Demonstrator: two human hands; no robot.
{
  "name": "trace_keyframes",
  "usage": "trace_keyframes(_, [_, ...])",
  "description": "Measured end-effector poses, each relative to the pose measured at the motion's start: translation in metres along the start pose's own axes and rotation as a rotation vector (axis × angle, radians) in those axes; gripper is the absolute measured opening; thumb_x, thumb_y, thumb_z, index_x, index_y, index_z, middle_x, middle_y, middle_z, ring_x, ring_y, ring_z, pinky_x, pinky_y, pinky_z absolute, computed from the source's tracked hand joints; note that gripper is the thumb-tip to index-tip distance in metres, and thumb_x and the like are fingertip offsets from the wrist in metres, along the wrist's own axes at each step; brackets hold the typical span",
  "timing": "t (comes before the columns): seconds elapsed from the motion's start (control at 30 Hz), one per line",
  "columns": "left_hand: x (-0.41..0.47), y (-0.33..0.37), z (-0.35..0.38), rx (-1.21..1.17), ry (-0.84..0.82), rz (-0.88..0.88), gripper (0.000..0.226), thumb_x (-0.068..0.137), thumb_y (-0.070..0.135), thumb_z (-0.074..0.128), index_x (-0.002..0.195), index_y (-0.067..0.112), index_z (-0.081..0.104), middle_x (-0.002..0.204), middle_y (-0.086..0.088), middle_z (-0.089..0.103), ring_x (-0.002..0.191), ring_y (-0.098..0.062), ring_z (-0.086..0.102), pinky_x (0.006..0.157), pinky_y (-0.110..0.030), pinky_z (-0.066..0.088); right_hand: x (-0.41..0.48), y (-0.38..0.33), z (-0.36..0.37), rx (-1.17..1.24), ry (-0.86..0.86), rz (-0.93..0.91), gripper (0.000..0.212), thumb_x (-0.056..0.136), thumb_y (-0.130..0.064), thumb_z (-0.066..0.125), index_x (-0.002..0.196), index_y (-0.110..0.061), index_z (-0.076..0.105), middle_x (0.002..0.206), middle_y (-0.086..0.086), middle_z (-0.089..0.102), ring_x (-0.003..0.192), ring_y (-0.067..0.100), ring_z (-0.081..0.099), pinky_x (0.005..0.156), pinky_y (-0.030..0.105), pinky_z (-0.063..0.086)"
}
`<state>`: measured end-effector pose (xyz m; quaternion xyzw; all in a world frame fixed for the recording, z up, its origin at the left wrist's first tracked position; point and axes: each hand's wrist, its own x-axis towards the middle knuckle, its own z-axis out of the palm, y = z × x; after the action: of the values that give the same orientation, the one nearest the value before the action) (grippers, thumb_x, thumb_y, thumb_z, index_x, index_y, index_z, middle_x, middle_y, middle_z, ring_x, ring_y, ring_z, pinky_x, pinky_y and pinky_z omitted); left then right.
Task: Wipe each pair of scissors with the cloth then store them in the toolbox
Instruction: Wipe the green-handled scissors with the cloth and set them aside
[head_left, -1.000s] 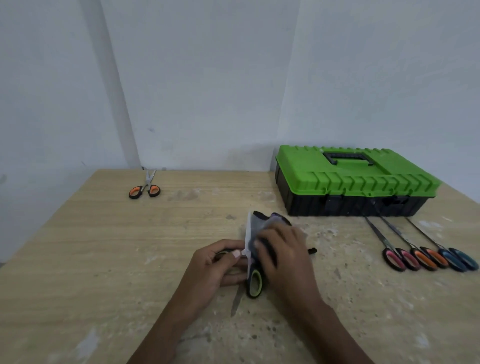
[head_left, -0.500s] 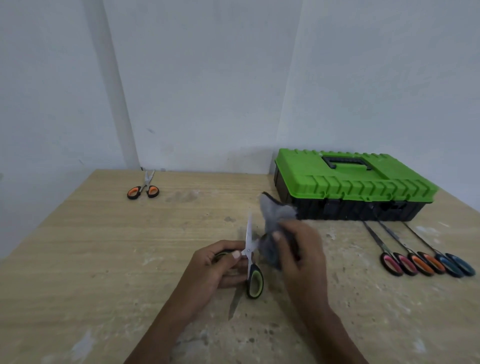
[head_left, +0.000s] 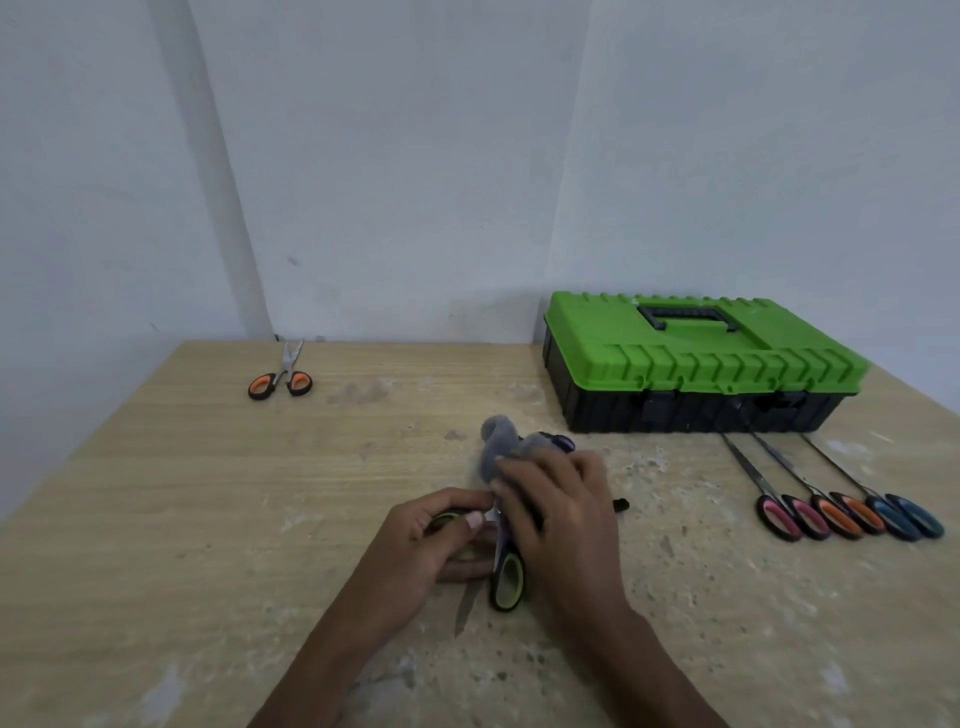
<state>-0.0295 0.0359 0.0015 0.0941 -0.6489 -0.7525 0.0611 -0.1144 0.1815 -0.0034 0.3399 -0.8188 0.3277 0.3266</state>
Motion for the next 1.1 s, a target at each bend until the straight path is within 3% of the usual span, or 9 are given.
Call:
trace_keyframes(0.07, [-0.001, 0.000, -0.001, 0.000, -0.002, -0.007, 0.022, 0.101, 0.005, 0.057, 0.109, 0.010, 0.076, 0.101, -0.014, 0.078, 0.098, -0.028, 0.076, 0.079, -0.035, 0.063, -0.001, 0.000, -0.001, 0.000, -0.036, -0.050, 0.018, 0.096, -0.031, 0.063, 0.105, -0.023, 0.076, 0.106, -0.008, 0.068, 0.093, 0.017, 0.049, 0.081, 0.030, 0.044])
trace_keyframes(0.23, [-0.001, -0.002, 0.003, 0.056, -0.057, -0.033, 0.021, 0.102, 0.007, 0.057, 0.115, 0.009, 0.074, 0.106, -0.014, 0.078, 0.103, -0.025, 0.075, 0.084, -0.039, 0.063, 0.019, 0.025, 0.009, 0.074, -0.046, 0.231, 0.013, 0.095, -0.029, 0.066, 0.105, -0.027, 0.073, 0.099, -0.011, 0.068, 0.090, 0.018, 0.054, 0.075, 0.034, 0.047])
trace_keyframes(0.37, [0.001, -0.002, 0.002, 0.018, -0.013, -0.039, 0.021, 0.101, 0.004, 0.057, 0.111, 0.009, 0.075, 0.101, -0.014, 0.079, 0.101, -0.025, 0.076, 0.079, -0.034, 0.063, 0.019, 0.037, 0.000, 0.244, 0.105, 0.426, 0.017, 0.099, -0.021, 0.061, 0.113, -0.021, 0.070, 0.103, -0.009, 0.068, 0.095, 0.013, 0.062, 0.080, 0.038, 0.053])
trace_keyframes(0.43, [0.003, -0.001, 0.003, 0.001, -0.004, -0.035, 0.022, 0.101, 0.004, 0.056, 0.110, 0.010, 0.075, 0.101, -0.013, 0.079, 0.101, -0.024, 0.076, 0.078, -0.033, 0.063, 0.014, 0.030, -0.012, 0.264, 0.143, 0.368, 0.016, 0.098, -0.017, 0.063, 0.112, -0.019, 0.070, 0.105, -0.012, 0.066, 0.100, 0.010, 0.059, 0.087, 0.033, 0.050])
trace_keyframes(0.5, [0.003, 0.000, 0.003, -0.011, -0.003, -0.032, 0.023, 0.101, 0.004, 0.057, 0.109, 0.011, 0.076, 0.099, -0.011, 0.079, 0.099, -0.024, 0.076, 0.078, -0.033, 0.063, 0.006, 0.011, -0.017, 0.246, 0.058, 0.224, 0.014, 0.096, -0.018, 0.066, 0.109, -0.021, 0.071, 0.105, -0.015, 0.062, 0.101, 0.007, 0.053, 0.088, 0.024, 0.042])
trace_keyframes(0.6, [0.000, 0.000, 0.001, 0.007, -0.027, -0.017, 0.023, 0.101, 0.005, 0.057, 0.113, 0.011, 0.075, 0.103, -0.011, 0.079, 0.100, -0.025, 0.076, 0.081, -0.035, 0.063, 0.001, 0.000, -0.002, 0.119, -0.084, 0.041, 0.015, 0.096, -0.026, 0.066, 0.107, -0.022, 0.074, 0.105, -0.009, 0.063, 0.100, 0.011, 0.051, 0.086, 0.026, 0.041])
trace_keyframes(0.77, [-0.002, 0.000, 0.004, 0.081, -0.052, -0.032, 0.022, 0.102, 0.007, 0.057, 0.116, 0.010, 0.073, 0.106, -0.010, 0.078, 0.103, -0.021, 0.075, 0.083, -0.037, 0.063, 0.016, 0.027, 0.012, 0.118, -0.065, 0.295, 0.018, 0.098, -0.030, 0.062, 0.110, -0.024, 0.074, 0.098, -0.009, 0.066, 0.092, 0.016, 0.055, 0.078, 0.037, 0.049])
trace_keyframes(0.93, [0.001, -0.002, 0.001, 0.050, -0.061, -0.044, 0.022, 0.101, 0.005, 0.057, 0.114, 0.011, 0.075, 0.107, -0.013, 0.078, 0.106, -0.024, 0.074, 0.087, -0.041, 0.062, 0.019, 0.042, -0.002, 0.320, 0.128, 0.542, 0.018, 0.101, -0.023, 0.057, 0.113, -0.021, 0.070, 0.103, -0.008, 0.071, 0.092, 0.008, 0.065, 0.076, 0.030, 0.055])
trace_keyframes(1.1, [0.002, 0.000, -0.002, -0.036, -0.054, -0.056, 0.024, 0.101, 0.005, 0.057, 0.119, 0.010, 0.071, 0.110, -0.014, 0.078, 0.108, -0.027, 0.074, 0.087, -0.039, 0.062, 0.021, 0.032, -0.023, 0.506, 0.308, 0.606, 0.016, 0.102, -0.024, 0.056, 0.111, -0.020, 0.068, 0.095, -0.007, 0.071, 0.083, 0.004, 0.065, 0.065, 0.015, 0.050])
